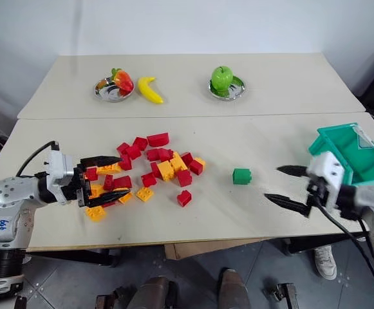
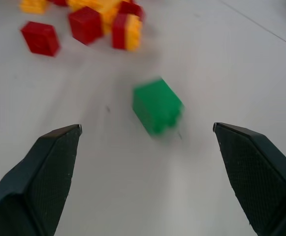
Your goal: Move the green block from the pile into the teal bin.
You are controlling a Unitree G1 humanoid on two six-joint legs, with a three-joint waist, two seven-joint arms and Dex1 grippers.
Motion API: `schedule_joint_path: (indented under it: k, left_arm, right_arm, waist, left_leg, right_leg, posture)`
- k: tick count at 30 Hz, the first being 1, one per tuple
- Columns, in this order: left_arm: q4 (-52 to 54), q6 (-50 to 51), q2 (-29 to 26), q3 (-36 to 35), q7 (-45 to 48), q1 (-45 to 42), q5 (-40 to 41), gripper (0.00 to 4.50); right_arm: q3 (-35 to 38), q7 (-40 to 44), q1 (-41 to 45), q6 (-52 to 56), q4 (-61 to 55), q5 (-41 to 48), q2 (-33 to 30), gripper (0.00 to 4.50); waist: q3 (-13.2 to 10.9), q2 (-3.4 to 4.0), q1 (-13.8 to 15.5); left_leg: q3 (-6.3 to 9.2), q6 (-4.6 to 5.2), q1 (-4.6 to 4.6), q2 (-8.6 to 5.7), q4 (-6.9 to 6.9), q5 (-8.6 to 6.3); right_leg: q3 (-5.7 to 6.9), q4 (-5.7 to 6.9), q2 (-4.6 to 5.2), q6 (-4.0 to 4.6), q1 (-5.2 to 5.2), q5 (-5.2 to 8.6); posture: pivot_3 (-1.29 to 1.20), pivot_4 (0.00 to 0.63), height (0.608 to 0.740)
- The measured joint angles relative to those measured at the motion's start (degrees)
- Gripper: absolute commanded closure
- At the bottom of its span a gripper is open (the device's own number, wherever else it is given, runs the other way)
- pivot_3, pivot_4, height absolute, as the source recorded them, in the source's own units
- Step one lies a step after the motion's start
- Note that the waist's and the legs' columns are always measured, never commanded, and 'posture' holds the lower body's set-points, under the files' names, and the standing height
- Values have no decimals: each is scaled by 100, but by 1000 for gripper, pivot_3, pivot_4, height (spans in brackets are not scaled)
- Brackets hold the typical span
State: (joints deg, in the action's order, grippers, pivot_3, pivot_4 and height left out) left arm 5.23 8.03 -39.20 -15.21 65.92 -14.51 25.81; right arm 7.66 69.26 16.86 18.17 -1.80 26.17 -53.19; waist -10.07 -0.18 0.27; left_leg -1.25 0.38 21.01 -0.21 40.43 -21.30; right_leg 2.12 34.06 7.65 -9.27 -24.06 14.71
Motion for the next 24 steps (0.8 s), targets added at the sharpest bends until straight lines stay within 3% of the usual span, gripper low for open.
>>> schedule_joint_path:
  k: [8,15,18,24]
  left_arm:
    - [575,240,5,-33,-367,753,121,19]
    - [948,274,98,185,-639,919,108,19]
    - [977,245,94,261,-649,940,94,0]
    - [977,213,150,333,-681,787,127,0]
  right_arm:
    - [-1764,498,1756,166,1020,-1225,221,0]
    - [-2142,325,2338,-413,2190,-1926,778,0]
    - [-2162,389,2416,-637,2474,-2041,933,638]
    - [-2086,478,2407,-801,2611,-2040,1059,2636]
  waist:
    - [1,1,-32]
    - [1,1,-60]
    - [1,1,-59]
    - [1,2,-50]
  left_leg:
    - [-6,2,18,0,-3,-10]
    - [-14,-2,17,1,-4,-10]
    - [-14,-3,17,1,-5,-10]
    - [-15,-3,17,1,-4,-10]
  right_leg:
    - [17,-8,3,2,-16,1]
    - [18,-8,3,2,-21,1]
    - [20,-8,2,2,-21,1]
    - [20,-7,3,3,-21,1]
  posture:
    - [0,150,740]
    - [0,150,740]
    - [0,150,740]
    - [0,150,740]
